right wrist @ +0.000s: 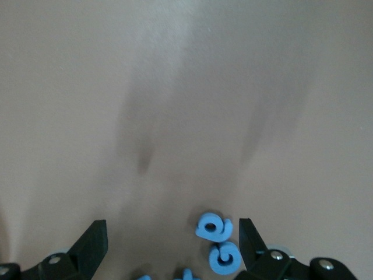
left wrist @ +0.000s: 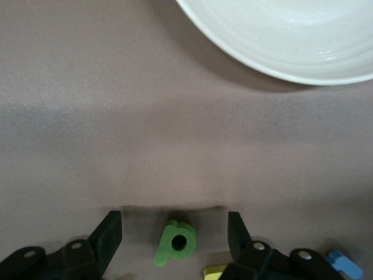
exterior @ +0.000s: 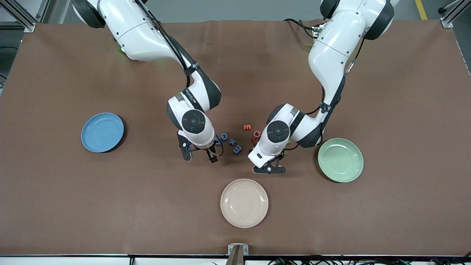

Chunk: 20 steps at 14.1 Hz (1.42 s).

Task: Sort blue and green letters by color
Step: 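Grasp the green P and blue G with the left and right grippers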

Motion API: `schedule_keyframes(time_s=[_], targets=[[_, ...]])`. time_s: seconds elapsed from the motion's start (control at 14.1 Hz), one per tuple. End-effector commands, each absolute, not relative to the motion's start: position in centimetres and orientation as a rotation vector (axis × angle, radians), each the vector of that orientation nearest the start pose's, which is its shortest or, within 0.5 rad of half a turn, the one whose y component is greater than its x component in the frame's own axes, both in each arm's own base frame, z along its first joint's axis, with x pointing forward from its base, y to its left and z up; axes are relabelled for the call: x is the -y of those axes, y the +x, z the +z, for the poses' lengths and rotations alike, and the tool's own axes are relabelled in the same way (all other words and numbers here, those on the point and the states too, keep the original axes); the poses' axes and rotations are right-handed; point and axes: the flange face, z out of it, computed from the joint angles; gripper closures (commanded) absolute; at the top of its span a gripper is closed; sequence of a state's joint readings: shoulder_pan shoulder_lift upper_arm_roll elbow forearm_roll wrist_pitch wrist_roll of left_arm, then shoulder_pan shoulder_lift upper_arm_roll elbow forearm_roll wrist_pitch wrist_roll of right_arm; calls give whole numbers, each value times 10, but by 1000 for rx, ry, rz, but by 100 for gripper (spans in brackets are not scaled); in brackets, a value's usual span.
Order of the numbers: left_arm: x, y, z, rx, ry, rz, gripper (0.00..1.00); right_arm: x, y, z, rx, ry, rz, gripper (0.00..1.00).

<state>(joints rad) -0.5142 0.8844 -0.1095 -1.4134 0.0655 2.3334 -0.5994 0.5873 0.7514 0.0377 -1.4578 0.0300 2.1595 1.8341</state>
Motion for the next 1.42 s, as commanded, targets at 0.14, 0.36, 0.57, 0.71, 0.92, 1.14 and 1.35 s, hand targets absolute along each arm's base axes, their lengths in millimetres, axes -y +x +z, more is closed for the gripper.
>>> schedule_keyframes(time_s=[0.14, 0.36, 0.57, 0.71, 0.92, 1.14, 1.35], targets=[[410, 598, 168, -52, -3155, 5, 20, -426, 556, 217, -1848, -2617, 78, 15], [409, 595, 168, -56, -3145, 30, 25, -427, 546, 205, -1846, -2621, 75, 21], [410, 590, 171, -62, -3126, 79, 25, -434, 535, 193, -1822, -2617, 67, 22], [411, 589, 173, -65, -3124, 89, 27, -437, 534, 192, -1843, -2598, 62, 24], [411, 589, 173, -59, -3125, 90, 41, -438, 533, 191, -1834, -2605, 60, 26], [408, 594, 176, -35, -3134, 82, 45, -438, 533, 191, -1836, -2604, 59, 27], [408, 595, 176, -27, -3140, 77, 49, -438, 534, 190, -1830, -2598, 53, 27]])
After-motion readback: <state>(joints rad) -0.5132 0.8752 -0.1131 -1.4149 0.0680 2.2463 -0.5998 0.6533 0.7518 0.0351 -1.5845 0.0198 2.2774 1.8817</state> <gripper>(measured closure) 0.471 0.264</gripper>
